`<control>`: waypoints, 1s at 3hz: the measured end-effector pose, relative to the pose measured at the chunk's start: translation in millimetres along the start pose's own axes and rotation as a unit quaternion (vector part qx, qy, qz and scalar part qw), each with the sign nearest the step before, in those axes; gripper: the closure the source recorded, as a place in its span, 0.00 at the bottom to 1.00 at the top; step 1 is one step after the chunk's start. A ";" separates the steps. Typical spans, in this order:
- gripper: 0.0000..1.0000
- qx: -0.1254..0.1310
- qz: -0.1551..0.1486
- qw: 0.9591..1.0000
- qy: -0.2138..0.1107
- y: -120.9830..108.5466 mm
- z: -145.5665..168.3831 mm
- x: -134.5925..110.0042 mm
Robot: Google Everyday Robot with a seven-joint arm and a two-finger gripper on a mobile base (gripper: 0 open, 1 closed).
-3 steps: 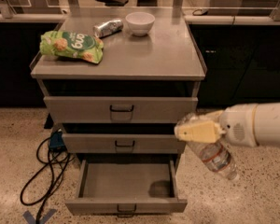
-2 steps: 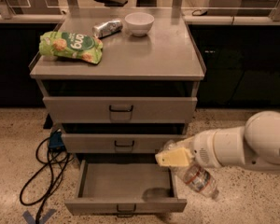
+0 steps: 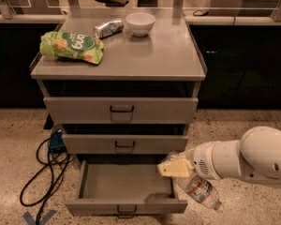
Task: Place water bottle into bottom drawer
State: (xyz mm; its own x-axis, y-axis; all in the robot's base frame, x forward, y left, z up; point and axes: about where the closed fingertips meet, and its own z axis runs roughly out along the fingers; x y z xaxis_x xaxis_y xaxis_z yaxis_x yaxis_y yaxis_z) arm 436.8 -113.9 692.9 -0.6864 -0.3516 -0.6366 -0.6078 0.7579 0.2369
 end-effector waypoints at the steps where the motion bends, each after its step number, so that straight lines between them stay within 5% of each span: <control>1: 1.00 0.018 0.004 1.000 -0.016 -12.4 19.5 -0.9; 3: 1.00 0.039 -0.012 0.996 -0.077 -40.9 139.8 -40.2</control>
Offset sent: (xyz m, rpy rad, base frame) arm 0.1775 0.0325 -0.1091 -0.0031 -0.3483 -0.2477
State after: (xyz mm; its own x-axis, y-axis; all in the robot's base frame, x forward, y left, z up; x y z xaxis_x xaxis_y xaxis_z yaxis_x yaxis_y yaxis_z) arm 545.0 -53.9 606.3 -0.5987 -0.2865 -0.7480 -0.5868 0.7925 0.1661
